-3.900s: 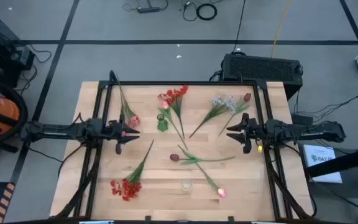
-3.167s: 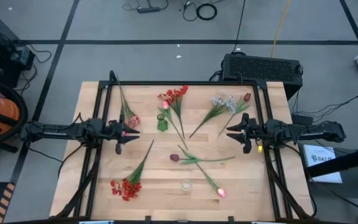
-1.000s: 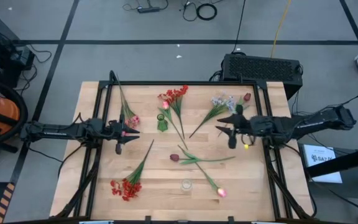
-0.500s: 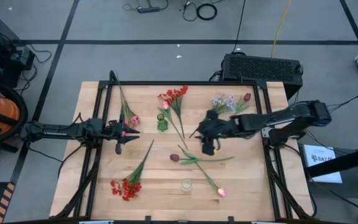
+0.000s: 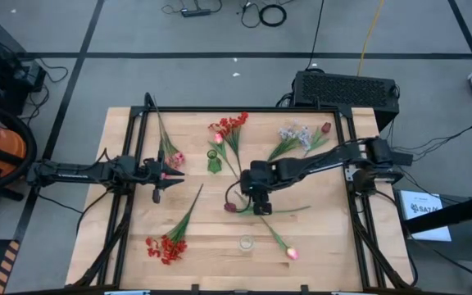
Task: Sort flowers into vase by color
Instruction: Put the bottom red tulip into the transparent vase
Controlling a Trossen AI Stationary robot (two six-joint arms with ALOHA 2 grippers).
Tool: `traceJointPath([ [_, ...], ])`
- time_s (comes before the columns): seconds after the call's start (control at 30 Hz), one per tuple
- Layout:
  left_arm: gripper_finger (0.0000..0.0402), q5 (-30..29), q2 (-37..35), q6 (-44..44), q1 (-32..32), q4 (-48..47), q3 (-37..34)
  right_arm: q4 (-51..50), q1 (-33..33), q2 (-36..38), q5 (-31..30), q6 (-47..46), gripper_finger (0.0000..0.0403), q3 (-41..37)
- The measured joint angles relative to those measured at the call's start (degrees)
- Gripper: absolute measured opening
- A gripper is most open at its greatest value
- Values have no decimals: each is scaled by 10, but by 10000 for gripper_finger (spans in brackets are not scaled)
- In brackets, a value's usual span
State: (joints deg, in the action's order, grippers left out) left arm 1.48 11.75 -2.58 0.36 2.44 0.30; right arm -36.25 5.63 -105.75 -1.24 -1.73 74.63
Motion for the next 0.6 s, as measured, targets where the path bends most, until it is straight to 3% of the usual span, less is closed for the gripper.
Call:
traceJointPath([
  [0.27,105,0,0,0,0,0,0,1,1,-58,16,36,134,0],
  [0.6,105,0,0,0,0,0,0,-14,12,-76,31,32,134,0],
])
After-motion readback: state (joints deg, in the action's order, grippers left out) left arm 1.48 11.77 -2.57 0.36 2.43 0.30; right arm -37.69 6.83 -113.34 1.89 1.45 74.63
